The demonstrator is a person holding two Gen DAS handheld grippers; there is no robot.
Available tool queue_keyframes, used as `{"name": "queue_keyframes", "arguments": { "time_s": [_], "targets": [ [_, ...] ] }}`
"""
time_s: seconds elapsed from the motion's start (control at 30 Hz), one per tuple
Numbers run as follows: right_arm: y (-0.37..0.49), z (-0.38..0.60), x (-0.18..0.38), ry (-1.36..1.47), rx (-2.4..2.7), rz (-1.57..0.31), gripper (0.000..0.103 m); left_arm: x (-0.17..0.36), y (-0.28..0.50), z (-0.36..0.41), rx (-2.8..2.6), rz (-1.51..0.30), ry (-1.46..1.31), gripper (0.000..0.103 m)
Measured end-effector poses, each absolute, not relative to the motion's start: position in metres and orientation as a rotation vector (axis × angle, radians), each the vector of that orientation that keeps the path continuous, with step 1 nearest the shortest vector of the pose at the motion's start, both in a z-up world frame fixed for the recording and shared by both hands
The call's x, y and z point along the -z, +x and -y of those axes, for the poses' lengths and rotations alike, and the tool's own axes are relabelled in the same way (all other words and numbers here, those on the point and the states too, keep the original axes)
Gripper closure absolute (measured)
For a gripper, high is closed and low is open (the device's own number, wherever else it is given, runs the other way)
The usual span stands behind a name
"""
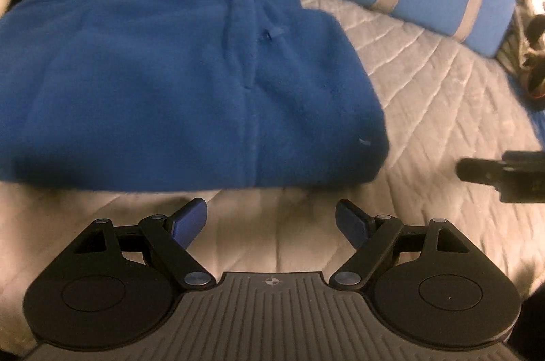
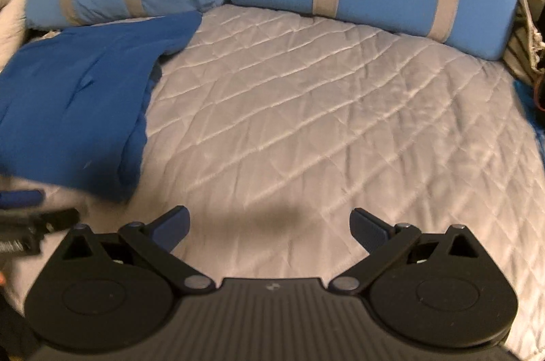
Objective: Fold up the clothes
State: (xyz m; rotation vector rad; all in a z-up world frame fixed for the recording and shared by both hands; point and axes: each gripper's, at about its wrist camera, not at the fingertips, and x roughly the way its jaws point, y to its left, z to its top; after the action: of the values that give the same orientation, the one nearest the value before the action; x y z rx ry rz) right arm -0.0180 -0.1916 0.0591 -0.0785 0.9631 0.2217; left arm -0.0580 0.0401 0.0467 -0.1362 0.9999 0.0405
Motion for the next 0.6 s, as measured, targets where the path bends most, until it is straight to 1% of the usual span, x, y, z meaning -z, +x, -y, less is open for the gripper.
{"name": "queue_keyframes", "arguments": {
  "time_s": [0.03, 0.1, 0.13, 0.17, 0.23, 0.43, 0.6],
  "targets": [
    [-0.01, 0.189, -0.054, -0.077, -0.217, -0.977, 0.0, -0.043, -0.055, -0.038, -0.055, -0.989, -0.118, 0.018],
    [0.004, 0.185, -0.04, -0.064, -0.197, -1.014, 0.0, -0.039, -0.053, -0.034, -0.063, -0.971, -0.091, 0.011],
    [0.009, 0.184, -0.032, -0.06, -0.19, -1.03, 0.0, -0.037, -0.055, -0.033, -0.054, -0.959, -0.083, 0.003],
    [0.011, 0.182, -0.024, -0.071, -0.187, -1.027, 0.0, -0.034, -0.059, -0.031, -0.049, -0.941, -0.067, 0.0],
    [0.011, 0.179, -0.013, -0.097, -0.186, -0.997, 0.0, -0.03, -0.067, -0.027, -0.054, -0.899, -0.035, 0.0],
    [-0.007, 0.184, -0.007, -0.112, -0.211, -0.865, 0.0, -0.023, -0.088, -0.019, -0.104, -0.799, -0.002, 0.0],
    [-0.016, 0.186, -0.001, -0.099, -0.213, -0.784, 0.0, -0.024, -0.099, -0.022, -0.084, -0.793, -0.008, 0.0]
  ]
}}
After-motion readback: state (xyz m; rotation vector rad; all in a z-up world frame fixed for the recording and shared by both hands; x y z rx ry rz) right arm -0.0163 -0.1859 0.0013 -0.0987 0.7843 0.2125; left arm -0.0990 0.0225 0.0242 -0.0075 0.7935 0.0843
